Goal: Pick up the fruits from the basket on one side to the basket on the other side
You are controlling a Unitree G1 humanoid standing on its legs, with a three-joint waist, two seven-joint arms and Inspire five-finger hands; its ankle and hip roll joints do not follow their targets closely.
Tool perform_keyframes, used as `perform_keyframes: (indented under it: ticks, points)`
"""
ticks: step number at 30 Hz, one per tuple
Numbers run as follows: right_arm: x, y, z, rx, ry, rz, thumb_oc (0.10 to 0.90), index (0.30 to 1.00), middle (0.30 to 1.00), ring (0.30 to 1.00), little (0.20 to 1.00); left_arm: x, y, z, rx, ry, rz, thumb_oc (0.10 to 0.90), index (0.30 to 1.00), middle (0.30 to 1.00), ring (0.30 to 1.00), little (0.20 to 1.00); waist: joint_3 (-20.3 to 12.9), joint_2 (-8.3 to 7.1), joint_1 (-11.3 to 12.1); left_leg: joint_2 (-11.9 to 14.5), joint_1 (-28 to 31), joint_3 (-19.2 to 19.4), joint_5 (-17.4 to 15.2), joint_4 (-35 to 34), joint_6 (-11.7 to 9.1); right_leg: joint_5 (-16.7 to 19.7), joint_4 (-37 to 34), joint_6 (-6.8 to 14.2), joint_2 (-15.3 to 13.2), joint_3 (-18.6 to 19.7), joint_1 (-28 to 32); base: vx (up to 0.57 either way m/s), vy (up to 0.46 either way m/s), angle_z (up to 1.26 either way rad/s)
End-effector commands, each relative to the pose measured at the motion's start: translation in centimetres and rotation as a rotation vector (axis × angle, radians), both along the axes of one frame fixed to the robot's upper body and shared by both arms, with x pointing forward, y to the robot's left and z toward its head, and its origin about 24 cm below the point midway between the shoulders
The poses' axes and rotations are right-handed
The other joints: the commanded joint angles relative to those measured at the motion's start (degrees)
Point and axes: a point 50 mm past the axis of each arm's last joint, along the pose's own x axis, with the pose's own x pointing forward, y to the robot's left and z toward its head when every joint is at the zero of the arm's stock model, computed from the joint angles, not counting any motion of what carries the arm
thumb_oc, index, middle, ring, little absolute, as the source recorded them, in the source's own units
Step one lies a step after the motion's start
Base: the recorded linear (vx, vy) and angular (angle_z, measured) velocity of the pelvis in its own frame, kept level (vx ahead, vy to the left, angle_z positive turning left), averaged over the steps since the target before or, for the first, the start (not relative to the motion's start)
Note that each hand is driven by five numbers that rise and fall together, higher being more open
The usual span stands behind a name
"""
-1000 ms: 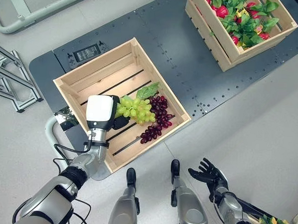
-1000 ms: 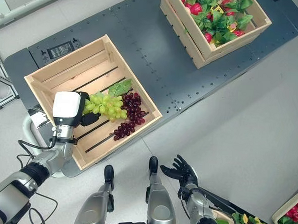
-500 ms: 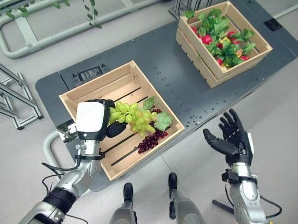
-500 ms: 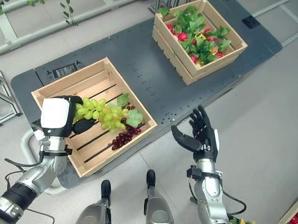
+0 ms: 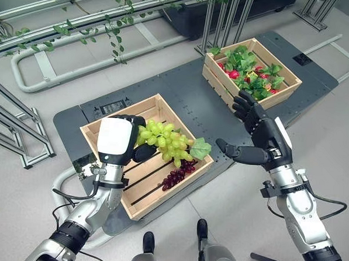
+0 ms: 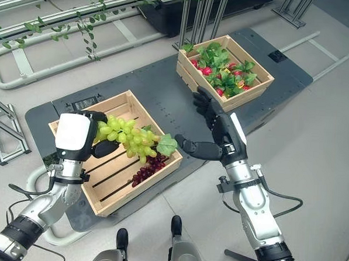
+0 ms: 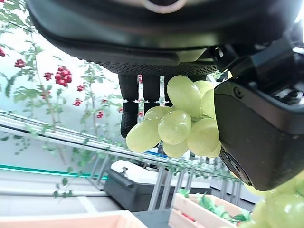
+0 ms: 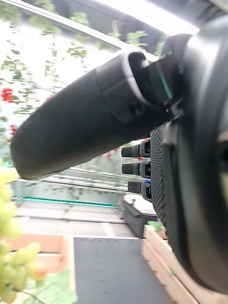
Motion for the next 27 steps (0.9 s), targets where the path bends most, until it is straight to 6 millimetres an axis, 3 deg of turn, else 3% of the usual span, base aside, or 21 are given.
perform_keyframes:
  ticks: [1, 9, 18, 27]
  points:
    - [-0.2, 1.5, 3.5, -0.008, -0.132, 0.19, 0.8, 0.9, 0.9, 0.9, 0.9, 1.5, -1.6, 4.5, -0.034, -0.2, -0.117, 0.4, 0.3, 0.3, 0.3, 0.3, -7.79, 1.07, 1.21, -1.45, 0.34, -1.59, -3.98, 0.86, 2.23, -4.67, 0.11, 0.37, 0.22, -1.3, 3.74, 0.0, 0.0, 0.0]
    - [-0.1, 2.7, 3.0, -0.136, -0.069, 0.313, 0.8, 0.9, 0.9, 0.9, 0.9, 1.4, -2.2, 5.9, -0.056, -0.22, -0.182, 0.4, 0.3, 0.3, 0.3, 0.3, -9.03, 0.71, 1.76, -1.2, 0.96, -1.57, -4.05, 0.68, 2.18, -4.76, 0.11, 0.55, 0.15, -1.47, 4.15, 0.02, -0.008, 0.0]
    - [0.1, 4.1, 2.0, -0.049, 0.008, 0.401, 0.8, 0.9, 0.9, 0.9, 0.9, 1.0, -4.2, 6.8, -0.076, -0.228, -0.288, 0.4, 0.3, 0.3, 0.3, 0.3, -9.78, 0.71, 1.8, -1.09, 1.46, -1.47, -4.22, 0.51, 2.16, -4.75, 0.11, 0.91, 0.02, -1.1, 4.17, 0.0, 0.0, 0.0]
    - [0.1, 5.2, 1.4, 0.085, 0.024, 0.411, 0.8, 0.9, 0.9, 0.9, 0.9, 0.4, -6.2, 6.4, -0.053, -0.19, -0.38, 0.4, 0.3, 0.3, 0.3, 0.3, -9.91, 0.9, 1.74, -1.02, 1.84, -1.17, -4.43, 0.53, 2.37, -4.86, 0.11, 1.06, -0.06, -0.97, 4.33, 0.0, 0.0, 0.0]
